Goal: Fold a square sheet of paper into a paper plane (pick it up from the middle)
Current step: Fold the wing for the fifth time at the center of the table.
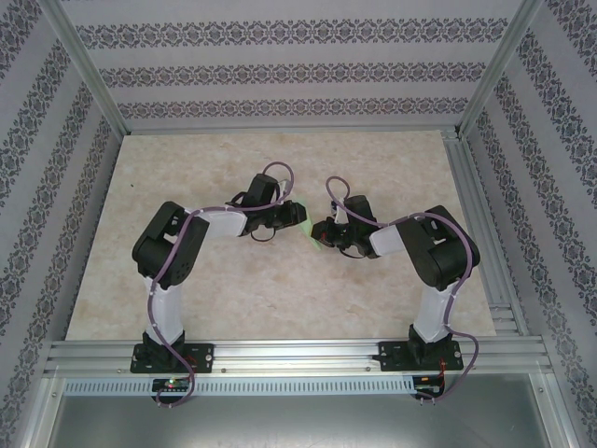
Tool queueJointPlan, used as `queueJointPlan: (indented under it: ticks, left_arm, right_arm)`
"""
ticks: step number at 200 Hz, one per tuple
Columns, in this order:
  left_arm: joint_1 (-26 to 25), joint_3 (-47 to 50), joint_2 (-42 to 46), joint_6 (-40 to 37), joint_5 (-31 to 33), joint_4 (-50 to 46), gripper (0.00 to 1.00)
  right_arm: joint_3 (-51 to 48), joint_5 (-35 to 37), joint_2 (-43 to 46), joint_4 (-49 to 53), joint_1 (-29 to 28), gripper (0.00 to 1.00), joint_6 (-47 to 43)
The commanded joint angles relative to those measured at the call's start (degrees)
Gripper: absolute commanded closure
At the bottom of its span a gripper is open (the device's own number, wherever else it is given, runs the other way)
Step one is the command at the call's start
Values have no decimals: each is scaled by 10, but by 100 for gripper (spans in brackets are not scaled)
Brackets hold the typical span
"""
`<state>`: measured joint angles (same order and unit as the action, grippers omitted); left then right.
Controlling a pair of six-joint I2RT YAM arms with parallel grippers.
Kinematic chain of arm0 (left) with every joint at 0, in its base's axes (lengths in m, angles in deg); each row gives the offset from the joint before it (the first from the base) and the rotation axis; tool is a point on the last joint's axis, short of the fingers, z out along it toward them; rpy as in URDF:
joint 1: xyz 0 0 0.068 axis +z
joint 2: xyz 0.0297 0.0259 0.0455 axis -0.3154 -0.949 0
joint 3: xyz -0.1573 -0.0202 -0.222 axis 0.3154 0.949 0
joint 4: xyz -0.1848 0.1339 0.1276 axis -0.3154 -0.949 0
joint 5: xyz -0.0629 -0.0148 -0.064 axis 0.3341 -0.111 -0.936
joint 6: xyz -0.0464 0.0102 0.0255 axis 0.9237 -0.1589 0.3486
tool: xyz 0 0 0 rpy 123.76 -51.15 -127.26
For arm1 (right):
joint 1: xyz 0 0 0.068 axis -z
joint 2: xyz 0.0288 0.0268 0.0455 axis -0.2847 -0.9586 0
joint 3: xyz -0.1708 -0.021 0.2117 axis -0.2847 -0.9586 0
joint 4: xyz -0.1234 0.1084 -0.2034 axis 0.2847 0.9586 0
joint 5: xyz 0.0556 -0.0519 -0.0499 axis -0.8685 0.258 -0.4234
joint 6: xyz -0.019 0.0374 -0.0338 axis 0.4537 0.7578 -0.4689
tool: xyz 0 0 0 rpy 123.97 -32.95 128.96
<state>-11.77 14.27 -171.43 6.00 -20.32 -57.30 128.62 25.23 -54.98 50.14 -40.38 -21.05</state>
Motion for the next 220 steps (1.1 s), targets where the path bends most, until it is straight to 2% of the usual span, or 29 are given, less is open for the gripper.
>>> queueJointPlan:
  ticks: [1,171,220]
  left_arm:
    - [-7,-16,-13,-16,-14,13,72]
    - [-7,-50,-61,-40,8,-62,78]
    - [-7,-58,-72,-40,22,-107,79]
  right_arm:
    - [8,-1,-19,17,6,100,6]
    - [24,-3,-31,62,6,100,-10]
    - [53,-20,8,119,6,85,-38]
